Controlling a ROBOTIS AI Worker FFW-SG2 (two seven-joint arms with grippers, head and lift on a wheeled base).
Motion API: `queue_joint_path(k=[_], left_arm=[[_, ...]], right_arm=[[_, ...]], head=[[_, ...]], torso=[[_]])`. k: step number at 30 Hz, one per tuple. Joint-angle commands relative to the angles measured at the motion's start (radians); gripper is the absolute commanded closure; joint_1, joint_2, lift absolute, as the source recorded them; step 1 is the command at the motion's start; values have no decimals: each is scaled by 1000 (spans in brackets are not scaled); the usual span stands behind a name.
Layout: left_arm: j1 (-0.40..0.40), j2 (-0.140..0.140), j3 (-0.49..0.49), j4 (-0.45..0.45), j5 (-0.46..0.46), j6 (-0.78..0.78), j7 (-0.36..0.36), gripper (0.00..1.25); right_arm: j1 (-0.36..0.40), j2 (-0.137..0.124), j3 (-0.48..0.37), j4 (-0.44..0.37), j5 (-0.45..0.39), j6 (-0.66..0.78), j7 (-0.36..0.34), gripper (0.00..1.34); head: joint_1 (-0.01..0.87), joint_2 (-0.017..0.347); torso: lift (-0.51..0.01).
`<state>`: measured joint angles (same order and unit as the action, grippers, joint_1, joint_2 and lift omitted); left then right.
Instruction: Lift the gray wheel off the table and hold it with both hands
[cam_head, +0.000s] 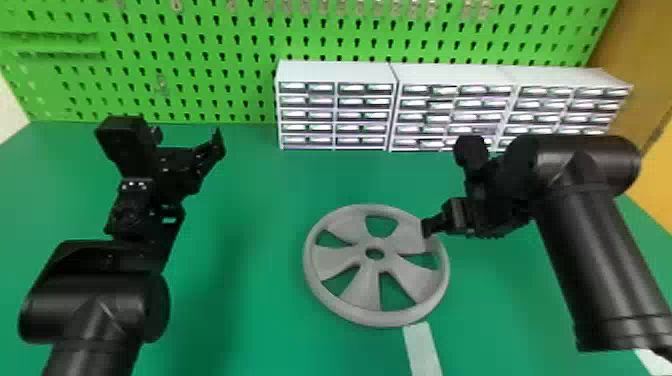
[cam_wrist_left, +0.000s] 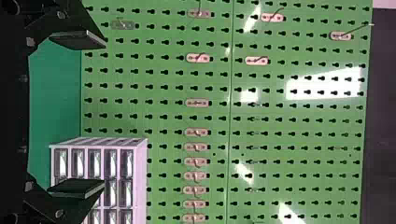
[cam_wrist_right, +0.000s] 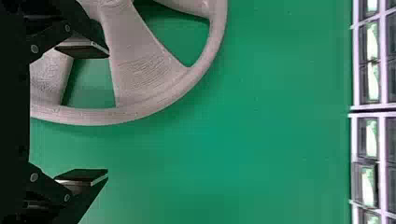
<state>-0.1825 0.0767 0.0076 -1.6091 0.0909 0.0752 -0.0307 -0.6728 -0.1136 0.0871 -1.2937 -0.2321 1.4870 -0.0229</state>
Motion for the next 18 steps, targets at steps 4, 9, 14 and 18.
queue_joint_path(k=[4,9,14,18], left_arm=[[0,0,0,0,1,0,0,225],[0,0,0,0,1,0,0,225],[0,0,2,0,1,0,0,225],[0,0,3,-2,1,0,0,225]], right_arm=[[-11,0,16,67,-3,-25,0,375],[-14,0,23,100,-3,-53,0,383],[-14,3,31,126,-1,-68,0,392],[-13,5,39,143,5,-80,0,392]], head=[[711,15],[711,15],[711,15],[711,15]], torso=[[-98],[-98],[-98],[-98]])
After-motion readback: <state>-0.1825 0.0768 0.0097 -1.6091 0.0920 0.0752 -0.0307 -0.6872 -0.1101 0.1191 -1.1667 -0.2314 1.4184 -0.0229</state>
